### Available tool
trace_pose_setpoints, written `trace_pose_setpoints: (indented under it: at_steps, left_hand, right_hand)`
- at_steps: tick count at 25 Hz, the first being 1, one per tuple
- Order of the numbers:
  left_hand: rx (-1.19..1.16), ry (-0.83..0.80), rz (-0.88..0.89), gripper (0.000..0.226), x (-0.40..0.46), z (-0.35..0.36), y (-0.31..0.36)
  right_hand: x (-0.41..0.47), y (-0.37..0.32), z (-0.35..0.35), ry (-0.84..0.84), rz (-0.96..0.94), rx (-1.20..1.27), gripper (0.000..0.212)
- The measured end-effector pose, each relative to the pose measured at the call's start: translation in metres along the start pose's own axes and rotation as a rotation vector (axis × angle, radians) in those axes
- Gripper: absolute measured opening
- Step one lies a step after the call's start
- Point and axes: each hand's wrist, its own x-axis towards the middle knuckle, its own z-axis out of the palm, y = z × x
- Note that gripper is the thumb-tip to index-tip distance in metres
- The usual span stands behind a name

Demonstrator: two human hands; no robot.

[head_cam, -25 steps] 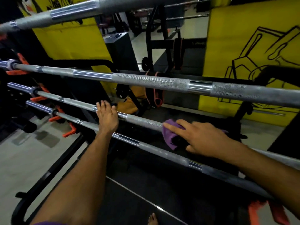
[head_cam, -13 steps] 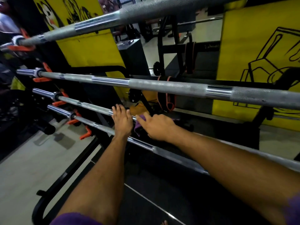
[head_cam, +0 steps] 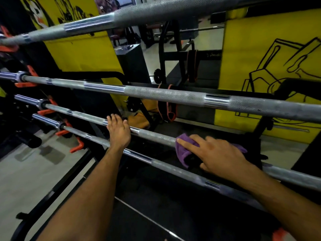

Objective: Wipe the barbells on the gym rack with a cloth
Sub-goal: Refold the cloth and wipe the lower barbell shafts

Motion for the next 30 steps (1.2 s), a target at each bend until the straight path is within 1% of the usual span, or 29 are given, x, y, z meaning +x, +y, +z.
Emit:
trace_pose_setpoints:
  at_steps: [3, 8, 11, 13, 15, 17, 18, 19, 20, 21, 22, 23, 24, 25, 26, 27, 28, 29, 30]
  left_hand:
    - [-0.005, -0.005, 0.010, 0.055, -0.002, -0.001, 0.002]
    - [-0.013, -0.061, 0.047, 0.055, -0.003, -0.008, -0.002]
    - [0.027, -0.100, 0.053, 0.055, 0.000, -0.013, -0.003]
    - [0.022, -0.125, 0.047, 0.056, 0.000, -0.016, -0.002]
    - [0.006, -0.134, 0.038, 0.056, 0.000, -0.016, -0.001]
    - [0.029, -0.153, 0.033, 0.056, 0.001, -0.017, 0.000]
    - [0.046, -0.158, 0.033, 0.056, 0.001, -0.017, 0.000]
    - [0.068, -0.159, 0.040, 0.056, 0.000, -0.018, 0.000]
    - [0.090, -0.158, 0.053, 0.057, -0.001, -0.019, 0.000]
    - [0.110, -0.157, 0.065, 0.057, -0.002, -0.021, 0.000]
    - [0.129, -0.160, 0.081, 0.058, -0.002, -0.022, -0.002]
    - [0.150, -0.161, 0.115, 0.059, -0.002, -0.023, -0.006]
    - [0.169, -0.152, 0.163, 0.060, -0.001, -0.022, -0.011]
    - [0.183, -0.143, 0.215, 0.062, 0.001, -0.021, -0.015]
    - [0.187, -0.144, 0.263, 0.065, 0.004, -0.020, -0.020]
    - [0.184, -0.150, 0.306, 0.070, 0.006, -0.020, -0.024]
    - [0.180, -0.156, 0.341, 0.075, 0.009, -0.020, -0.026]
    - [0.174, -0.166, 0.369, 0.082, 0.011, -0.021, -0.028]
    - [0.166, -0.189, 0.395, 0.087, 0.012, -0.022, -0.030]
  right_hand:
    - [0.037, -0.021, -0.001, 0.008, -0.017, -0.014, 0.086]
    - [0.137, -0.081, 0.009, 0.162, -0.076, -0.058, 0.064]
    - [0.152, -0.100, 0.018, 0.260, -0.080, -0.094, 0.058]
    - [0.139, -0.095, 0.025, 0.363, -0.145, -0.106, 0.059]
    - [0.118, -0.090, 0.031, 0.407, -0.178, -0.049, 0.064]
    - [0.092, -0.092, 0.042, 0.373, -0.201, 0.073, 0.072]
    - [0.077, -0.094, 0.052, 0.333, -0.209, 0.189, 0.076]
    - [0.060, -0.097, 0.059, 0.300, -0.200, 0.357, 0.084]
    - [0.045, -0.100, 0.069, 0.285, -0.144, 0.556, 0.091]
    - [0.031, -0.103, 0.079, 0.274, -0.047, 0.751, 0.092]
    - [0.019, -0.108, 0.084, 0.280, 0.088, 0.924, 0.088]
    - [0.009, -0.114, 0.088, 0.319, 0.280, 1.102, 0.076]
    - [0.002, -0.120, 0.091, 0.400, 0.495, 1.356, 0.059]
    - [-0.003, -0.126, 0.088, 0.516, 0.729, 1.643, 0.042]
    - [-0.008, -0.130, 0.083, 0.601, 0.962, 1.902, 0.029]
    - [-0.011, -0.131, 0.078, 0.657, 1.165, 2.129, 0.026]
    - [-0.012, -0.133, 0.071, 0.710, 1.308, 2.258, 0.028]
    - [-0.015, -0.137, 0.061, 0.792, 1.387, 2.320, 0.029]
    - [-0.016, -0.141, 0.056, 0.917, 1.425, 2.351, 0.029]
